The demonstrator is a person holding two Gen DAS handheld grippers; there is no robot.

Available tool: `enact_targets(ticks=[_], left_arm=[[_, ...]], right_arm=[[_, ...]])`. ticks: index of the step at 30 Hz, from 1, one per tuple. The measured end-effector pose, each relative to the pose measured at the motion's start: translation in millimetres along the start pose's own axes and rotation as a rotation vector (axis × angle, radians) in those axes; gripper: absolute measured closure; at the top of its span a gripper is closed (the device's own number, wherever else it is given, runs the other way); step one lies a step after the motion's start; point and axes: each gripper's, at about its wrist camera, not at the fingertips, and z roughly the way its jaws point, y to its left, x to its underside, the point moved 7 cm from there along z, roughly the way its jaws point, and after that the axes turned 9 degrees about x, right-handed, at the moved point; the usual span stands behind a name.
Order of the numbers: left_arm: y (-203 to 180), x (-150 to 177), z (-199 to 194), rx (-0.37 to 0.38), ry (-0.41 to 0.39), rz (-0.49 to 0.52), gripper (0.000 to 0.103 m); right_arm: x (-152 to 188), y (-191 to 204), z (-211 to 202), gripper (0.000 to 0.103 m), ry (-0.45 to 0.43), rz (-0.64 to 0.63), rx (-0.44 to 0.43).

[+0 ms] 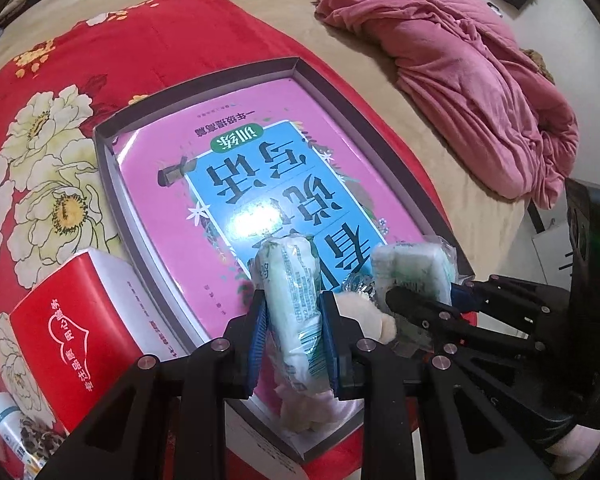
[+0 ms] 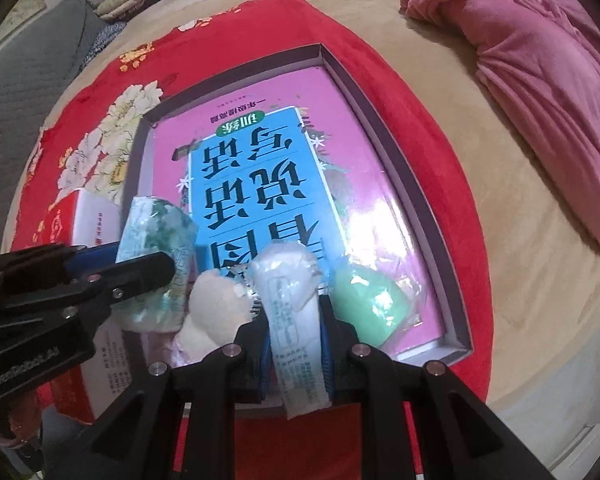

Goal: Organize soft objects
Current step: 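Lower the wet-wipe pack into the tray and open the left tool while the right releases the white packet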

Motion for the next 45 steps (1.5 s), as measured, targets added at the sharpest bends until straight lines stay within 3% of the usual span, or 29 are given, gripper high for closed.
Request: enact_targets(ticks=[12, 21, 25, 30, 35, 39, 45], left_arm=[[2, -6, 5, -0.019, 0.004, -0.008, 0.076], [5, -15, 18, -0.141, 0.038, 0.038, 0.076], [2, -13, 24, -0.119, 0.045, 0.027, 0.073], [-1, -11, 23, -0.092, 0.038, 0.026, 0.061], [-3, -11, 19, -0.066, 0.034, 0.023, 0.058], [-7, -14, 7, -0.001, 0.005, 0.004, 0.041], [-6, -18, -7, 0.03, -0.018, -0.013, 0.039]], right_arm=[[-7, -6, -14, 0.083, -0.039, -0.022, 0.031], [-5, -18, -32, 0.082, -0.064, 0.013, 0.028], [-1, -16, -36, 0.082, -0.061, -0.006, 0.032], [-1, -15, -41, 0.082, -0.068, -0.016, 0.046], [-3, -19, -42, 0.082, -0.068, 0.003, 0.055], [-5, -20, -45, 0.082, -0.074, 0.01, 0.058], [-5, -21, -50, 0.08, -0.081, 0.028, 0.06]])
